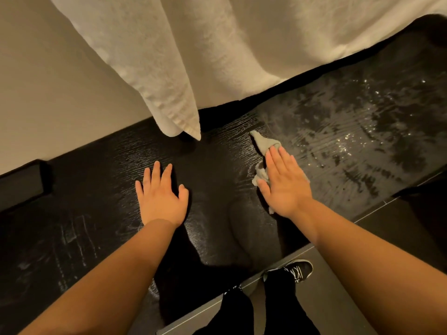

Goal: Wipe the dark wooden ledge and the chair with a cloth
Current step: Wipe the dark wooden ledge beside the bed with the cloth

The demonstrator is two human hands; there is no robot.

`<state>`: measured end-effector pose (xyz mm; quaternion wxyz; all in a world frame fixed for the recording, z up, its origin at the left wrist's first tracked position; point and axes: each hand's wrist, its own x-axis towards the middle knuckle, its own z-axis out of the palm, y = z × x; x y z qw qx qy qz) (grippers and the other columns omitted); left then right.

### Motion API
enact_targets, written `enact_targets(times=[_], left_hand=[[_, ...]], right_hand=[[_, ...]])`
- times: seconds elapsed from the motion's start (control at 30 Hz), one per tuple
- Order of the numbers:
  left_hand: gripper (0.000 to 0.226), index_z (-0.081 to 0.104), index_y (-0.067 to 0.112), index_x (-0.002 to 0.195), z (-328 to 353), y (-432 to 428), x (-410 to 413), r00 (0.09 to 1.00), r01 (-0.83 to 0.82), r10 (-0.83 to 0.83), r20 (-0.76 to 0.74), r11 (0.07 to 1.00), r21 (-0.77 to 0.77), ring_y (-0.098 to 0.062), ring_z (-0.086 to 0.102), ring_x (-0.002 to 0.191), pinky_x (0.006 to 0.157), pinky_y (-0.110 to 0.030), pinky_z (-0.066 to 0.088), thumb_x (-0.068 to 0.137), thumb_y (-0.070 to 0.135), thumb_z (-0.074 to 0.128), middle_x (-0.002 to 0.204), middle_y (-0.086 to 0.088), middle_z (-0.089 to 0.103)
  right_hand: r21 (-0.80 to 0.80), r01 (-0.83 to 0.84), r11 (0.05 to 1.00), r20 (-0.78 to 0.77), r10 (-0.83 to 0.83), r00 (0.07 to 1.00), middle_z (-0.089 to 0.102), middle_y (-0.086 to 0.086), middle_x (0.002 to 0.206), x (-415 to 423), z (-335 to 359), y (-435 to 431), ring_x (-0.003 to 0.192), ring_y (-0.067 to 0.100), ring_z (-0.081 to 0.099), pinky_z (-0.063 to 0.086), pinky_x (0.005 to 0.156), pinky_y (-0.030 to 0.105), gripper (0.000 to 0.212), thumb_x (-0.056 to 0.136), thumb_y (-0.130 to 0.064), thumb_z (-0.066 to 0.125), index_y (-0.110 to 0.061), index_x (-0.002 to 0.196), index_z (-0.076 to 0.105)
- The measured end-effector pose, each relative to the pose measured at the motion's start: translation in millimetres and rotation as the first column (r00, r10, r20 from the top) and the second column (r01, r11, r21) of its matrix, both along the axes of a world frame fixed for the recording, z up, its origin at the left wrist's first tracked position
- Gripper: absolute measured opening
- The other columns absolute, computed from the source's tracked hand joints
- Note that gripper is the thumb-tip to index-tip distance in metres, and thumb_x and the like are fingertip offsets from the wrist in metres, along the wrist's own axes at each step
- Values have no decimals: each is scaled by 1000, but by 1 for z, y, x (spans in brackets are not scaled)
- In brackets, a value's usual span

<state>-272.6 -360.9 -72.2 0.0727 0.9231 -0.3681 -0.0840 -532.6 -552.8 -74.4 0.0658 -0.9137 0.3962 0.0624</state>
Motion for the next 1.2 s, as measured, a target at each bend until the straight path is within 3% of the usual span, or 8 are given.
enact_targets(times=[0.23,0.33,0.5,0.63,0.77,0.9,1.03,1.2], left_hand=[[65,33,28,163,0,0,-2,1000,-7,7,4,1000,-9,-27,9,162,131,-54,7,102,48,44,174,-3,18],[64,34,28,163,0,0,-4,1000,-12,12,15,1000,-11,-27,10,161,131,-54,7,102,47,44,174,-3,19],[63,35,24,163,-1,-3,-11,998,-56,56,6,998,-10,-31,13,161,130,-56,10,103,40,45,173,-7,21],[62,32,23,164,1,-11,-32,981,-190,189,-33,982,-25,-32,12,161,130,-56,9,104,34,44,174,-7,19],[68,27,17,165,4,-20,-66,967,-243,244,-73,970,22,-35,7,161,130,-56,6,103,39,45,175,-13,13],[73,29,17,165,-3,-23,-121,991,-126,127,-33,992,32,-36,10,160,129,-55,7,100,43,50,173,-17,16],[71,30,18,165,-6,-27,-136,989,-139,141,-35,989,52,-33,10,161,130,-55,6,100,39,50,174,-14,16],[73,23,15,166,3,-54,-160,962,-259,266,-67,961,98,-38,5,161,129,-58,6,102,38,49,175,-15,9]], right_hand=[[5,-237,972,2,237,972,14,10,172,-50,-4,36,160,26,2,14,129,49,81,101,-56,39,-6,163,22],[-3,-143,990,3,143,990,18,10,171,-41,-6,-7,160,28,7,16,128,52,83,99,-59,36,-7,162,25],[56,34,998,-15,-34,999,-1,9,173,-35,1,-9,160,27,-9,-6,128,42,79,103,-56,22,-9,165,5],[16,-129,992,36,128,991,12,13,172,-75,-2,52,160,30,0,8,129,48,80,102,-53,36,-5,163,20],[29,-321,947,14,320,947,15,9,172,-100,-5,18,160,28,5,16,128,50,80,100,-57,35,-9,163,23],[24,-124,992,-58,126,990,12,11,172,-108,-2,-44,160,29,3,8,129,48,81,101,-59,24,-8,164,16],[20,-8,1000,-1,8,1000,8,14,172,-102,3,-16,160,32,-1,1,129,48,80,102,-55,24,-5,164,14],[45,-260,965,19,259,966,5,11,173,-116,-1,15,159,29,-7,-1,128,46,79,103,-56,27,-8,164,11]])
